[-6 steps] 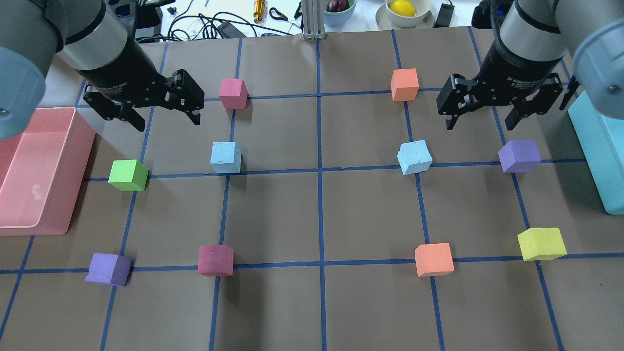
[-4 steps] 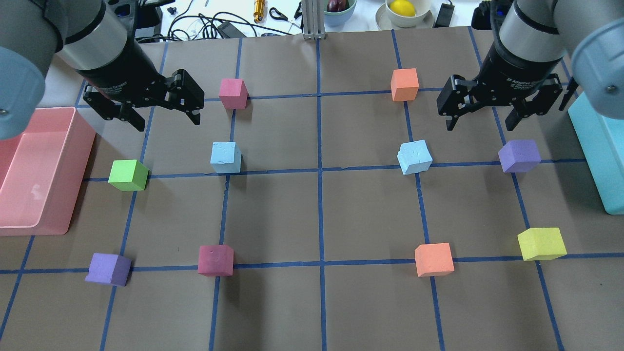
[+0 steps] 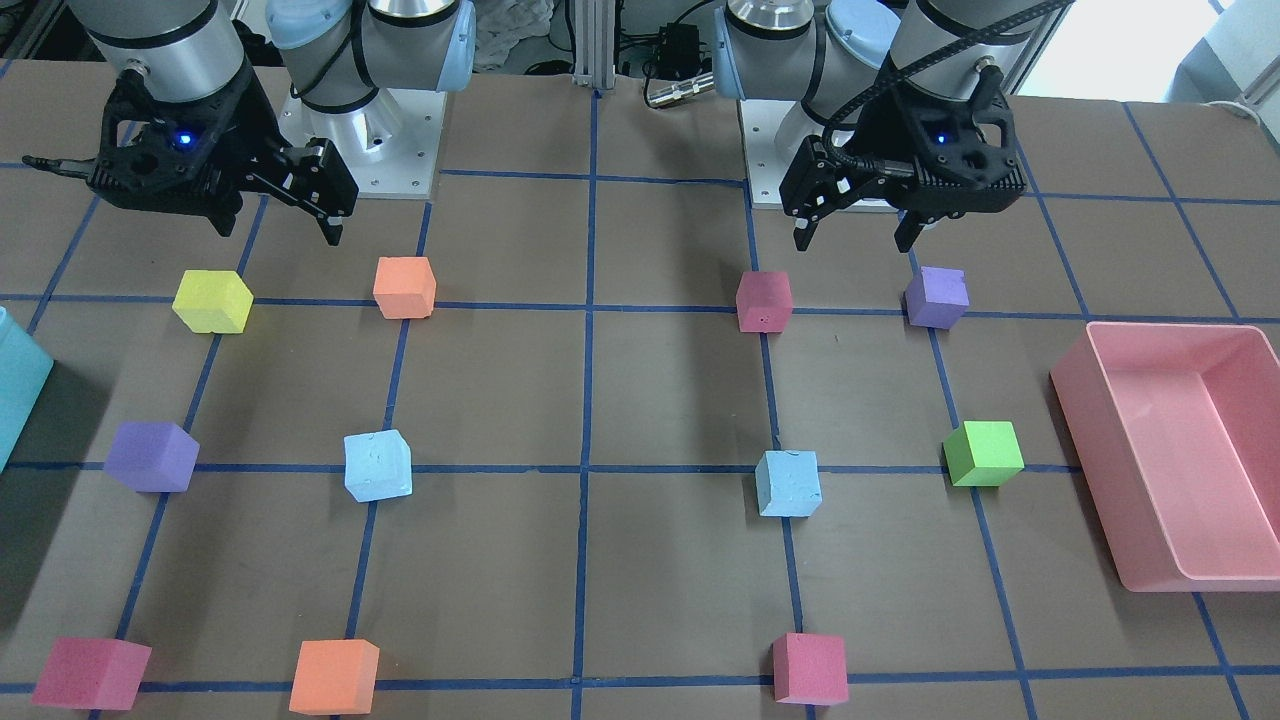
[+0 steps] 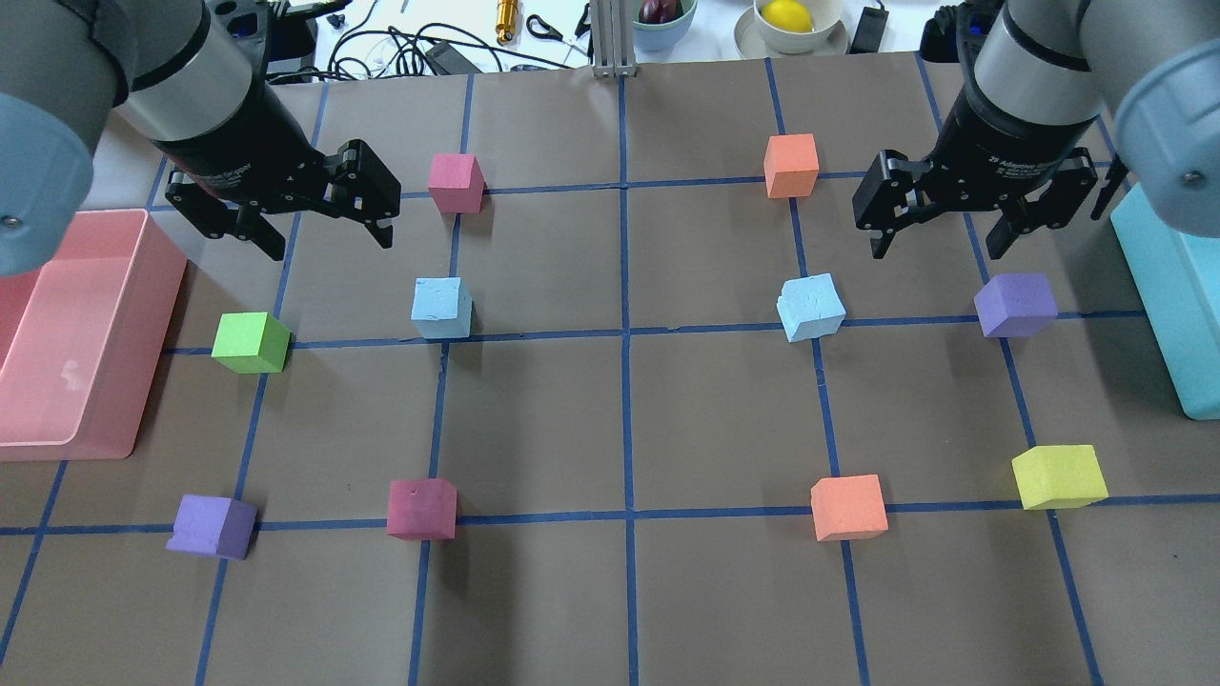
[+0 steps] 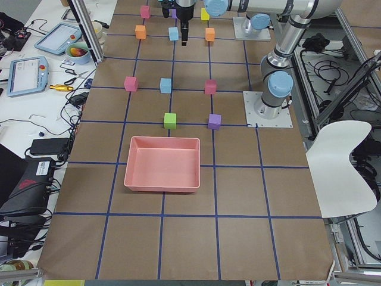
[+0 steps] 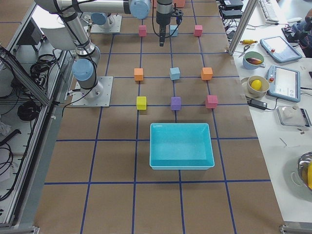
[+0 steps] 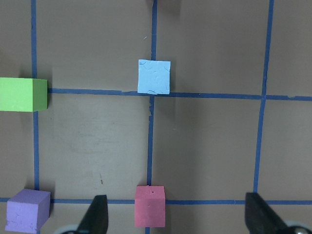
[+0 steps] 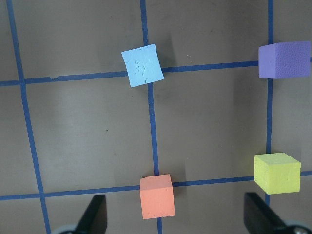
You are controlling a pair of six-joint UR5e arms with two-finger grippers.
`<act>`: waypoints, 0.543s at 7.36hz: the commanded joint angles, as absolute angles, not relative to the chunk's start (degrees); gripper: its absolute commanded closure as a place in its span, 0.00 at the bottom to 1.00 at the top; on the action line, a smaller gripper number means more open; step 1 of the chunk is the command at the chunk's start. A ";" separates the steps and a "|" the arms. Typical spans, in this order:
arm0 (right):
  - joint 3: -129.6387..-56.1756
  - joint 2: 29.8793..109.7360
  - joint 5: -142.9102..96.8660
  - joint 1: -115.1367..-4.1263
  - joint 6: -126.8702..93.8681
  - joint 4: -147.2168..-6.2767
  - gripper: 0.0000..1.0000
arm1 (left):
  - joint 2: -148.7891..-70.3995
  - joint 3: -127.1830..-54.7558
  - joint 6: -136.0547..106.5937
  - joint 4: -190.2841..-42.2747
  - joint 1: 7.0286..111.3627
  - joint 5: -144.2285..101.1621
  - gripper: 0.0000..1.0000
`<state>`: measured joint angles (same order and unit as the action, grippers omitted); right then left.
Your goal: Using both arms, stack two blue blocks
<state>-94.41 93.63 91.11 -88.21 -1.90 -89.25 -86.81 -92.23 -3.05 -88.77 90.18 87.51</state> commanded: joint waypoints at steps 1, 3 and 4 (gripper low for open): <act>-94.83 92.38 91.31 -88.33 -2.02 -89.82 0.00 | -86.84 -92.29 -2.99 -88.77 90.18 87.54 0.00; -94.92 87.39 91.05 -88.33 -1.85 -93.05 0.00 | -87.18 -92.37 -3.08 -88.68 90.18 87.54 0.00; -95.44 85.45 90.97 -88.33 -1.67 -96.90 0.00 | -87.36 -92.37 -3.16 -88.59 90.18 87.54 0.00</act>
